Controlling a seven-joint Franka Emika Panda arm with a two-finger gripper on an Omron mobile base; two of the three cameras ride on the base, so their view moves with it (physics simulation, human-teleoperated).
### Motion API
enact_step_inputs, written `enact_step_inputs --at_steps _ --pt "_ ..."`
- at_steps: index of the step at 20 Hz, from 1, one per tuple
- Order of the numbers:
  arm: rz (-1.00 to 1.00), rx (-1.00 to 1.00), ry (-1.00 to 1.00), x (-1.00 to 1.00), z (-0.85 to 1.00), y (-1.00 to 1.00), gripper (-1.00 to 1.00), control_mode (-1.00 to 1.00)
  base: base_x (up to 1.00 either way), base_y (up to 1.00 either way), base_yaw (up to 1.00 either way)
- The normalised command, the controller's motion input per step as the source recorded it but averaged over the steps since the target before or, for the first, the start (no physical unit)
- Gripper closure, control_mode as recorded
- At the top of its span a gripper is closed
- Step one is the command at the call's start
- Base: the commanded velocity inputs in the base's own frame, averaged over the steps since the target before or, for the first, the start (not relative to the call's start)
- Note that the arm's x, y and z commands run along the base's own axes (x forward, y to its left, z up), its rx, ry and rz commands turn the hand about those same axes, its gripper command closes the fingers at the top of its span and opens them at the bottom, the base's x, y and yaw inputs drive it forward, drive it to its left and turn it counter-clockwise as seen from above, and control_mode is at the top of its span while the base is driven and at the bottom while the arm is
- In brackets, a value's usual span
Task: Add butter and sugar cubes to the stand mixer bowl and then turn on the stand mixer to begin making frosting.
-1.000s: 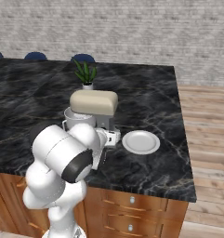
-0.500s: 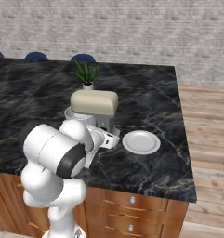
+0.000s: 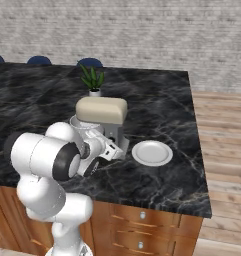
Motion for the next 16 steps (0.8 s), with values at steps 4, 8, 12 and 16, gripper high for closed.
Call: enact_step_inputs --at_steps 4,8,12,16 --pt "0.0 0.09 0.12 0.22 0.0 0.0 1.0 -1.0 0.0 0.0 0.0" --pt "0.01 0.01 0.04 0.05 0.0 0.0 1.0 -1.0 0.0 0.0 0.0" --pt "0.0 0.0 0.0 0.0 0.0 0.0 1.0 -1.0 0.0 0.0 0.0" --pt "0.0 0.0 0.0 0.0 0.0 0.0 1.0 -1.0 0.0 0.0 0.0"
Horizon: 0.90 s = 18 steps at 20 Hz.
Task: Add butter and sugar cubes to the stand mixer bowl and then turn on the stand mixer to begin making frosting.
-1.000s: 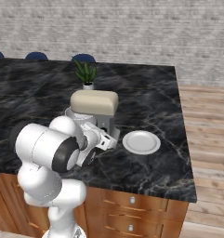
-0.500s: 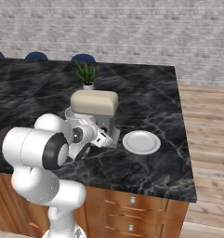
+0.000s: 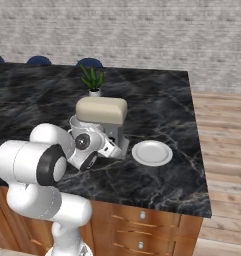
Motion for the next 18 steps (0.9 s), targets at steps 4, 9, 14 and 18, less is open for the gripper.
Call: enact_step_inputs --at_steps 4,9,14,18 --pt "0.0 0.0 0.0 0.0 0.0 0.0 1.0 -1.0 0.0 0.0 0.0" --pt "0.06 0.02 0.0 0.0 0.0 0.0 1.0 -1.0 0.0 0.0 0.0" --pt "0.18 0.08 -0.04 0.0 -0.02 -0.11 1.0 -1.0 0.0 0.0 0.0" --pt "0.2 0.11 -0.07 0.01 -0.18 -0.2 1.0 -1.0 0.0 0.0 0.0"
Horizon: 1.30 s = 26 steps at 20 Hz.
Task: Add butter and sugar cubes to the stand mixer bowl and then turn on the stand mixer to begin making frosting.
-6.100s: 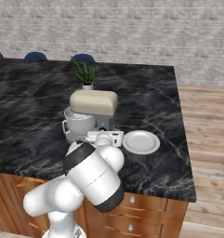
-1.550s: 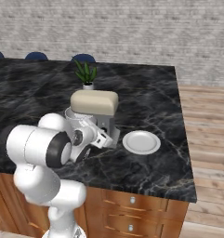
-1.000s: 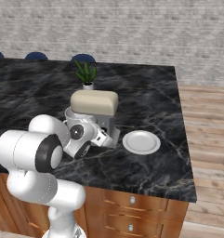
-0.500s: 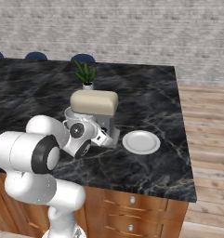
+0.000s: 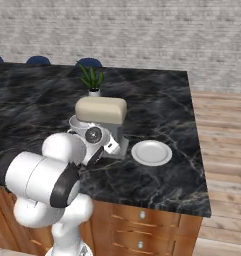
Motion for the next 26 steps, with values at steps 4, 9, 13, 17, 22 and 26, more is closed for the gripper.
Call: enact_step_inputs --at_steps 4,9,13,17,22,26 --pt "0.04 0.27 0.0 0.11 -0.28 -0.28 1.0 -1.0 0.0 0.0 0.0" --pt "-0.05 0.38 0.0 0.23 -0.3 -0.19 1.0 -1.0 0.0 0.0 0.0" --pt "-0.2 0.39 0.0 0.3 -0.29 0.0 1.0 -1.0 0.0 0.0 0.0" --pt "-0.25 0.37 0.0 0.33 -0.27 0.0 1.0 -1.0 0.0 0.0 0.0" --pt "-0.25 0.36 0.0 0.42 -0.26 -0.04 1.0 -1.0 0.0 0.0 0.0" --pt "-0.24 0.34 0.0 0.4 -0.3 -0.03 1.0 -1.0 0.0 0.0 0.0"
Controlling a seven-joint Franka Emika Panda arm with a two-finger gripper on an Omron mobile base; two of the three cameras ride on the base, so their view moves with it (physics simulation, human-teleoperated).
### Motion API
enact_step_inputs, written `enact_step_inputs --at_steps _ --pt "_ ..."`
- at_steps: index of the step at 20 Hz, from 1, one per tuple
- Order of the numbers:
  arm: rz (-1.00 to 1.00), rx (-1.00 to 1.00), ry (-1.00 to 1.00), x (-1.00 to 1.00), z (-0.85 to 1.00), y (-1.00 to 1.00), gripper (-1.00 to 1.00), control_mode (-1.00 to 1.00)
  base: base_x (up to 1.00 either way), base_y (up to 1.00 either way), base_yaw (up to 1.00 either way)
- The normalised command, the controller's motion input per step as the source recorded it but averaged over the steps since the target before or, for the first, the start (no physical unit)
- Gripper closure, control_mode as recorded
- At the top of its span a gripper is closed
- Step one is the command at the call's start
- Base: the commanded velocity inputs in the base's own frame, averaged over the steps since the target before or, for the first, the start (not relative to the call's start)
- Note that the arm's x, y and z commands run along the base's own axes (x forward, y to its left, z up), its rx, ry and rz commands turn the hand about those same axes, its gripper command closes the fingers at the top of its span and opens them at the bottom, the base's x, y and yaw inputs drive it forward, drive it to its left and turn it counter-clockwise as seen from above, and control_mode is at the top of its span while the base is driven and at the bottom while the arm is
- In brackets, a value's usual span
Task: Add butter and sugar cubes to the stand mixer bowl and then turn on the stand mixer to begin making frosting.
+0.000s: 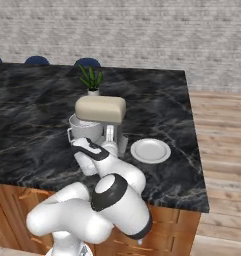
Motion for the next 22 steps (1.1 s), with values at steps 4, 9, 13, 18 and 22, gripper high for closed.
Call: enact_step_inputs --at_steps 4,9,13,18,22 --pt "-0.22 0.3 0.0 0.41 -0.26 -0.02 1.0 -1.0 0.0 0.0 0.0" --pt "-0.19 0.24 0.0 0.44 -0.16 -0.01 1.0 -1.0 0.0 0.0 0.0" --pt "-0.17 0.21 0.0 0.39 -0.14 0.0 1.0 -1.0 0.0 0.0 0.0" --pt "-0.15 0.15 0.02 0.35 -0.14 0.0 1.0 -1.0 0.0 0.0 0.0" --pt "-0.11 0.11 0.03 0.25 -0.08 0.0 1.0 -1.0 0.0 0.0 0.0"
